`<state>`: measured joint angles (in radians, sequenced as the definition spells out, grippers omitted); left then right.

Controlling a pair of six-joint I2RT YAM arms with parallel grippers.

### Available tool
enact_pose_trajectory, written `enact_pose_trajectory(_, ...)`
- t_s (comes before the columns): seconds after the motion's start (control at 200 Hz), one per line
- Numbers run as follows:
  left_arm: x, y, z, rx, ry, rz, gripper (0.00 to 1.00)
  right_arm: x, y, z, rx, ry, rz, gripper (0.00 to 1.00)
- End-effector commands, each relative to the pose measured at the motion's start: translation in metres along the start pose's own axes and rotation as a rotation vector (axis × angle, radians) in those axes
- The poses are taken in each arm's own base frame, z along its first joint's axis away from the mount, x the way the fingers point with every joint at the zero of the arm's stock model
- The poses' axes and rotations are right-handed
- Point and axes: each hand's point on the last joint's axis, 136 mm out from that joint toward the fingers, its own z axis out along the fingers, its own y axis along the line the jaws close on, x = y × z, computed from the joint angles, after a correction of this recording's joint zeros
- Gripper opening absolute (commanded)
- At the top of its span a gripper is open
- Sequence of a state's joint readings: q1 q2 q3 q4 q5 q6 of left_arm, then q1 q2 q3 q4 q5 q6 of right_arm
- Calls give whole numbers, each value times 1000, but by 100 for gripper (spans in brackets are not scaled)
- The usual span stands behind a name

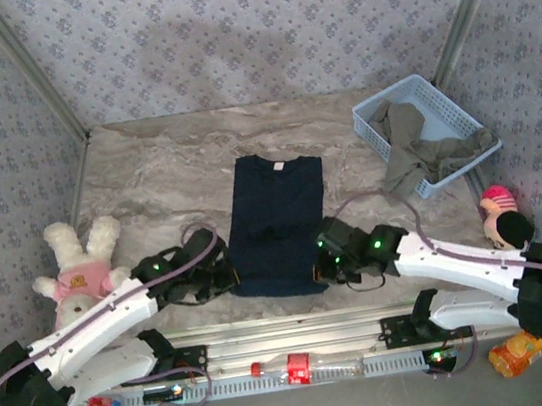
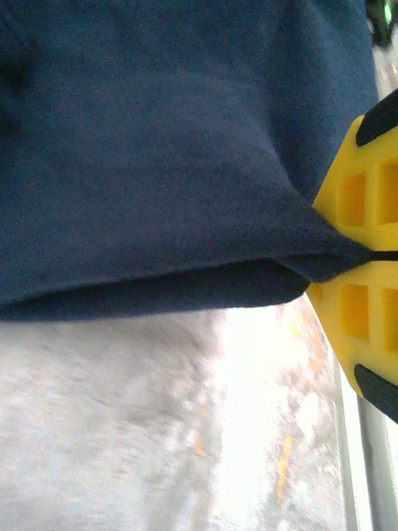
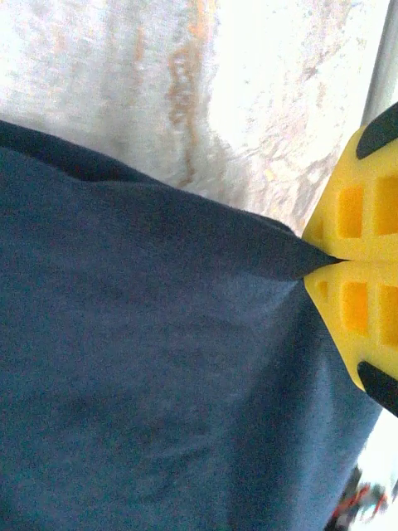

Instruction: Fold and stack the mixed laundry pile

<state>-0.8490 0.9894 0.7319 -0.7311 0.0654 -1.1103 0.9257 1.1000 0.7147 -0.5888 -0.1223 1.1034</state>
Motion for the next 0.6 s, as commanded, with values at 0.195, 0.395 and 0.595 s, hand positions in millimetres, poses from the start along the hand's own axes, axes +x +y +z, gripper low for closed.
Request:
enact_pose_trajectory(0.195, -130, -84, -28, 89, -154, 15, 0, -126, 33, -46, -241, -141, 160, 0)
enact_pose_trajectory(0.395, -221, -117, 11, 92, -144, 13, 1, -234, 35, -38, -244, -180, 188, 0)
enact_pose_trajectory(0.595, -309, -136, 56, 48, -90, -21, 100, -348, 13, -23, -301, -280, 269, 75)
